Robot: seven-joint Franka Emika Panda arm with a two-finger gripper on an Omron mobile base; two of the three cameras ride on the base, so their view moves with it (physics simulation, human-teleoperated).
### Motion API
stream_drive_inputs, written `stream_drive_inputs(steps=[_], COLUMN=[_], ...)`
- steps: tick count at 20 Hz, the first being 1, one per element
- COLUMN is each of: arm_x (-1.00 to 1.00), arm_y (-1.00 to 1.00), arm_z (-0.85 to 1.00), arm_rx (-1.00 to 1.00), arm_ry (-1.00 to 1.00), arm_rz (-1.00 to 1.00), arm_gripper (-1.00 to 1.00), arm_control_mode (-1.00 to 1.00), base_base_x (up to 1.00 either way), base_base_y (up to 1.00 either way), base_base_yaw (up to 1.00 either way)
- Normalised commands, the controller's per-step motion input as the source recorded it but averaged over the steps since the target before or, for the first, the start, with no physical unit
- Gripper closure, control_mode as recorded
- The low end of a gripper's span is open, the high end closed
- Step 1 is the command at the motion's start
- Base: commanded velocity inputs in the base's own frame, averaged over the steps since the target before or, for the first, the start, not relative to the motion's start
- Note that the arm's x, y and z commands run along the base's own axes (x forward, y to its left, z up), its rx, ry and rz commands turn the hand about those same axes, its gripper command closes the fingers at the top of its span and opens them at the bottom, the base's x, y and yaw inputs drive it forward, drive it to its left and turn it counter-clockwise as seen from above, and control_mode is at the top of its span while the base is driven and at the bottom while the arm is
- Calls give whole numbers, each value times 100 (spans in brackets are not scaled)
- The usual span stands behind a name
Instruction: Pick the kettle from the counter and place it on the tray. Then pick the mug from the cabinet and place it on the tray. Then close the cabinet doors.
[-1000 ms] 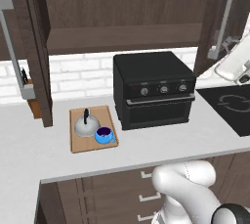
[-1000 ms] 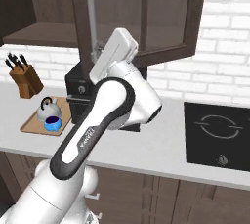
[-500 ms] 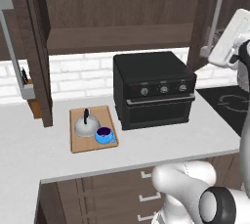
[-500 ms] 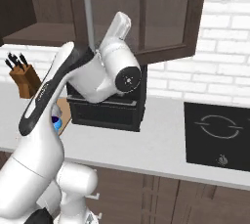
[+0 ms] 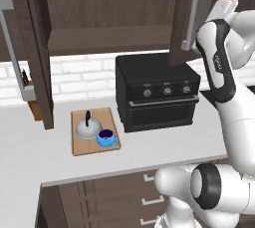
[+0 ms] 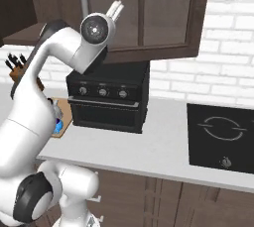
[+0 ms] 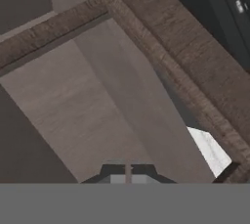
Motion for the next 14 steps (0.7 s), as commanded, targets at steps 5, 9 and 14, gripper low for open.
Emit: stream_drive_inputs(steps=[5, 9, 14], arm_x=[89, 88, 97], arm_y=[6, 7, 0], arm_z=[-45, -49, -47], arm_rx=[0, 0, 2], arm_ry=[15, 1, 0], arm_rz=[-7, -9, -4], arm_gripper=[100, 100, 100], arm_control_mode=[-100, -100, -100], base_base_x=[0, 0, 0], base_base_y=[0, 0, 0], base_base_yaw=[0, 0, 0])
